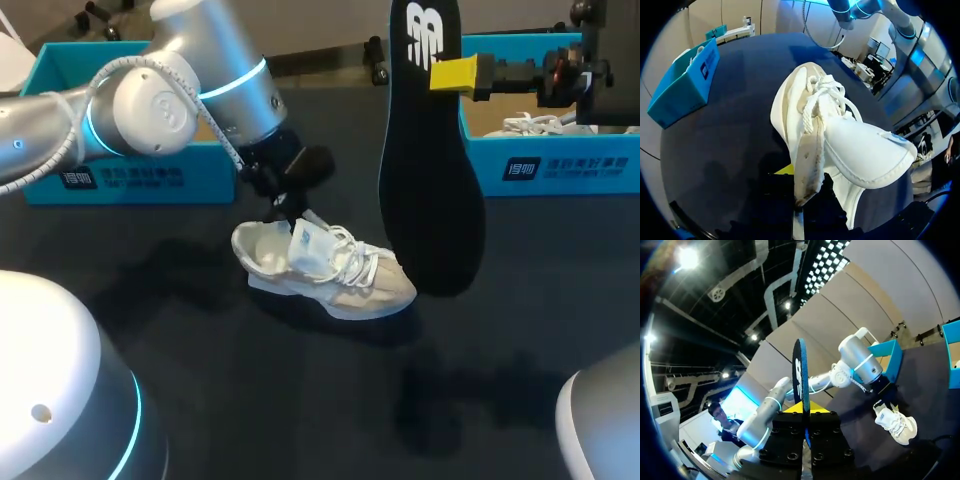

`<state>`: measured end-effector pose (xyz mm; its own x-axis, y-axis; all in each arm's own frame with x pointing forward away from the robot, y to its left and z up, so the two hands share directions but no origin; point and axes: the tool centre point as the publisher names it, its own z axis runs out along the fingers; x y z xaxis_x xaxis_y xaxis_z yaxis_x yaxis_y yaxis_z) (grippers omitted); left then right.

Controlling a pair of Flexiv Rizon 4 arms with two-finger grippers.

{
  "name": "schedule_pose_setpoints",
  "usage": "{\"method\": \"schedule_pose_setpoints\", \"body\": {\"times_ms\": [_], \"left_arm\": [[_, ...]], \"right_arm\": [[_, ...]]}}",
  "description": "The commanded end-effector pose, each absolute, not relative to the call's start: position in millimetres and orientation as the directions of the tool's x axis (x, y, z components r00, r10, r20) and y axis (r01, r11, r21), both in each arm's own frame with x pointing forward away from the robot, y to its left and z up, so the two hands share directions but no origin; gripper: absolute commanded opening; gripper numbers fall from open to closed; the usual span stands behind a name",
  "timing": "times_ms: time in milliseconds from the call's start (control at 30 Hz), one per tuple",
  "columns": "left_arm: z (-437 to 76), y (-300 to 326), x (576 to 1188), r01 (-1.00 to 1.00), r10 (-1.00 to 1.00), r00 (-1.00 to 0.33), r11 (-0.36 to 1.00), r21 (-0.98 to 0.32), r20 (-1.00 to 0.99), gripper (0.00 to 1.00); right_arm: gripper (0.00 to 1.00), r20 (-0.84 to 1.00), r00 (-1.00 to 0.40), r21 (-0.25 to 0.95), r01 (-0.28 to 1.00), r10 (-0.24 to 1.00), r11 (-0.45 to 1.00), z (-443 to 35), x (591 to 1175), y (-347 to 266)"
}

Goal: Take the shoe out of the shoebox, open the shoe tongue, remove and reinsert the insole, then place the shoe into the shoebox

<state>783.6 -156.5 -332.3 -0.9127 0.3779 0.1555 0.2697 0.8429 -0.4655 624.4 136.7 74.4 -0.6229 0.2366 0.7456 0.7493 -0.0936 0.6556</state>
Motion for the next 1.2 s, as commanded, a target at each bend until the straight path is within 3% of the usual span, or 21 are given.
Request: {"method": "schedule_pose_setpoints", "body": {"times_ms": [33, 433, 733, 1200], "left_arm": [[-331, -155, 782, 0.269, 0.377, -0.914, 0.842, -0.467, 0.152, 0.00], [-329, -154, 783, 0.287, 0.407, -0.898, 0.832, -0.475, 0.170, 0.00], [-330, -166, 798, 0.451, 0.629, -0.671, 0.766, -0.458, 0.392, 0.00], [-320, -169, 814, 0.723, 0.855, -0.354, 0.507, -0.469, 0.378, 0.00]], "right_arm": [[0.00, 0.747, -0.621, 0.653, 0.752, 0.238, -0.090, 76, 628, 141], [0.00, 0.747, -0.621, 0.653, 0.752, 0.238, -0.090, 76, 628, 141], [0.00, 0.747, -0.621, 0.653, 0.752, 0.238, -0.090, 76, 628, 141], [0.00, 0.747, -0.621, 0.653, 0.752, 0.238, -0.090, 76, 628, 141]]}}
